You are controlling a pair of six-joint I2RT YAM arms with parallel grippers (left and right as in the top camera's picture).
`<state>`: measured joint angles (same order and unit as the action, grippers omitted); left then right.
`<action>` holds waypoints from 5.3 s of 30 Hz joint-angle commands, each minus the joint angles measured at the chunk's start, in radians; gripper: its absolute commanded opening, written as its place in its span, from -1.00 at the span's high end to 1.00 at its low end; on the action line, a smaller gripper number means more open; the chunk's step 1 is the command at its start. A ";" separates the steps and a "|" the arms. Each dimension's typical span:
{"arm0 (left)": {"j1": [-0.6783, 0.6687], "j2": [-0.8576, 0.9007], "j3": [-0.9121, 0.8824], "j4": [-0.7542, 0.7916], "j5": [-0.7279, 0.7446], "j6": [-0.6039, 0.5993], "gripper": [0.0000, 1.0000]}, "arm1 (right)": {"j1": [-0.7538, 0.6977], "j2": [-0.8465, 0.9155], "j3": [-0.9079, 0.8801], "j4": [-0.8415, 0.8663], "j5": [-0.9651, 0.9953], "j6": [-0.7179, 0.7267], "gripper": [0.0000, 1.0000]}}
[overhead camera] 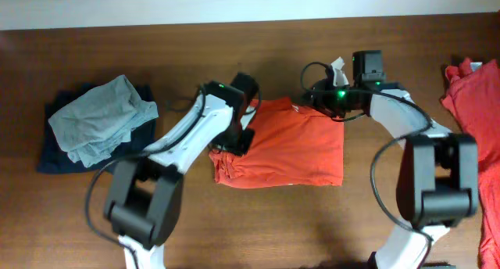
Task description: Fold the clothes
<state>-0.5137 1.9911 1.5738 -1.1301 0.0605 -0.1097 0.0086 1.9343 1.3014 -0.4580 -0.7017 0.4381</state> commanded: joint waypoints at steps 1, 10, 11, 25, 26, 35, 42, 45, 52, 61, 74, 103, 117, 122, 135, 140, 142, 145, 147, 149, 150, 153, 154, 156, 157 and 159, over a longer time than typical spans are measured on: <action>0.008 -0.111 0.049 0.067 -0.035 0.046 0.30 | -0.004 -0.114 0.028 -0.108 0.016 -0.039 0.23; 0.008 0.018 0.042 0.286 0.076 0.246 0.86 | 0.034 -0.100 0.001 -0.446 0.298 -0.164 0.84; 0.008 0.043 0.042 0.306 0.074 0.267 0.88 | 0.043 -0.095 -0.007 -0.446 0.316 -0.175 0.87; 0.087 0.197 0.042 0.389 -0.095 0.306 0.97 | 0.068 -0.018 -0.263 -0.373 0.546 0.066 0.92; 0.098 0.198 0.042 0.389 -0.110 0.305 0.99 | 0.062 -0.017 -0.280 -0.373 0.558 0.086 0.92; 0.233 0.192 0.071 0.348 -0.143 0.283 0.99 | 0.050 -0.021 -0.286 -0.444 0.562 0.067 0.92; 0.231 0.116 0.246 0.145 -0.020 0.275 0.99 | 0.050 -0.093 -0.245 -0.444 0.402 -0.163 0.91; 0.195 0.065 0.274 0.105 0.039 0.247 0.98 | 0.050 -0.170 -0.225 -0.448 0.359 -0.199 0.91; 0.113 0.058 0.196 0.090 0.260 0.227 0.96 | 0.050 -0.235 -0.224 -0.464 0.301 -0.199 0.90; 0.058 0.058 -0.090 0.335 0.309 0.177 0.95 | 0.097 -0.166 -0.225 -0.443 0.247 -0.334 0.81; 0.152 0.058 -0.172 0.362 0.017 0.178 0.95 | 0.100 -0.097 -0.320 -0.536 0.566 -0.026 0.92; 0.072 -0.123 -0.201 0.255 0.186 0.132 0.93 | 0.069 -0.291 -0.243 -0.378 0.373 -0.200 0.90; 0.058 -0.009 -0.364 0.326 0.138 0.130 0.93 | 0.068 -0.143 -0.243 -0.146 0.793 0.083 0.92; 0.067 -0.009 -0.364 0.294 0.069 0.111 0.93 | 0.022 -0.103 -0.241 -0.091 0.874 0.091 0.91; 0.119 -0.058 -0.312 0.220 0.137 0.093 0.88 | -0.182 -0.118 0.019 -0.431 0.256 -0.201 0.65; 0.119 -0.113 -0.200 0.200 0.187 0.090 0.54 | -0.180 -0.110 -0.006 -0.590 0.242 -0.310 -0.14; 0.119 -0.129 -0.137 0.167 0.187 0.090 0.38 | -0.179 -0.110 -0.040 -0.609 0.246 -0.337 -0.25; 0.122 -0.152 -0.037 0.104 0.180 0.091 0.32 | -0.181 -0.110 -0.117 -0.589 0.269 -0.338 -0.38; 0.129 -0.167 0.043 0.060 0.156 0.091 0.30 | -0.180 -0.110 -0.180 -0.537 0.263 -0.338 -0.55; 0.132 -0.175 0.110 0.024 0.134 0.091 0.24 | -0.177 -0.110 -0.241 -0.473 0.247 -0.338 -0.56; 0.132 -0.177 0.140 0.010 0.122 0.091 0.21 | -0.177 -0.110 -0.264 -0.447 0.233 -0.338 -0.56; 0.136 -0.180 0.219 -0.037 0.077 0.091 0.17 | -0.177 -0.110 -0.335 -0.354 0.147 -0.364 -0.56; 0.137 -0.180 0.241 -0.052 0.064 0.091 0.15 | -0.177 -0.110 -0.360 -0.317 0.105 -0.382 -0.56; 0.137 -0.181 0.267 -0.072 0.034 0.092 0.12 | -0.177 -0.110 -0.401 -0.251 0.050 -0.382 -0.55; 0.137 -0.182 0.273 -0.077 0.017 0.092 0.10 | -0.177 -0.110 -0.419 -0.219 0.031 -0.382 -0.51; 0.137 -0.182 0.274 -0.083 -0.003 0.092 0.09 | -0.177 -0.110 -0.441 -0.185 0.007 -0.382 -0.41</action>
<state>-0.3828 1.8339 1.8301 -1.2011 0.1234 -0.0204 -0.1741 1.7851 0.9272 -0.6712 -0.6464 0.0830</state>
